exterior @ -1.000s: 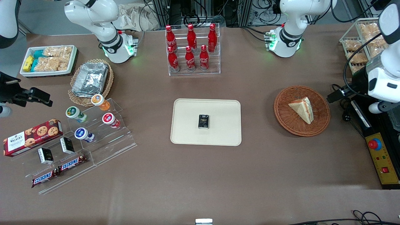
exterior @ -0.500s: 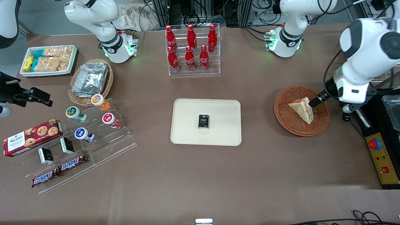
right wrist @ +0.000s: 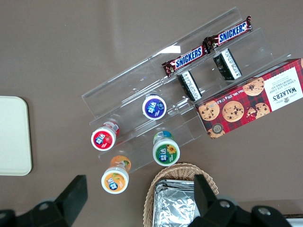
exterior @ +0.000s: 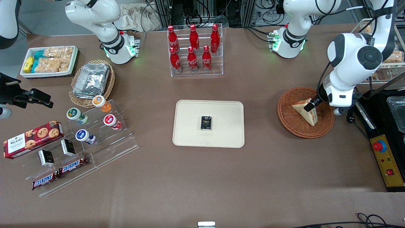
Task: Place sandwich from basket to tray
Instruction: 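Lower the open left gripper over the wrapped sandwich in the basket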
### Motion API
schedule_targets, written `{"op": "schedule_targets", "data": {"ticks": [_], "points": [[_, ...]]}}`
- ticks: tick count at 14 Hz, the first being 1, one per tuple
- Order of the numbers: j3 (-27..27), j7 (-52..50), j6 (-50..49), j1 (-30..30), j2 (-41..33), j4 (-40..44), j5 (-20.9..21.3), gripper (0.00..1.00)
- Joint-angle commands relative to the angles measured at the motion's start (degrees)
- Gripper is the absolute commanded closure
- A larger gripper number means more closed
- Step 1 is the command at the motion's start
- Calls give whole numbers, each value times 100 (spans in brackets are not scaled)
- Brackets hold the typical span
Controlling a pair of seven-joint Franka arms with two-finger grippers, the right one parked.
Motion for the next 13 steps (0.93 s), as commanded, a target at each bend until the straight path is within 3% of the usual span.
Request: {"op": "schedule_targets", "data": {"ticks": [1, 13], "points": [[-1, -176, 469, 32, -95, -435, 270, 0], [43, -176, 1910, 191, 572, -1068, 446, 0]]}}
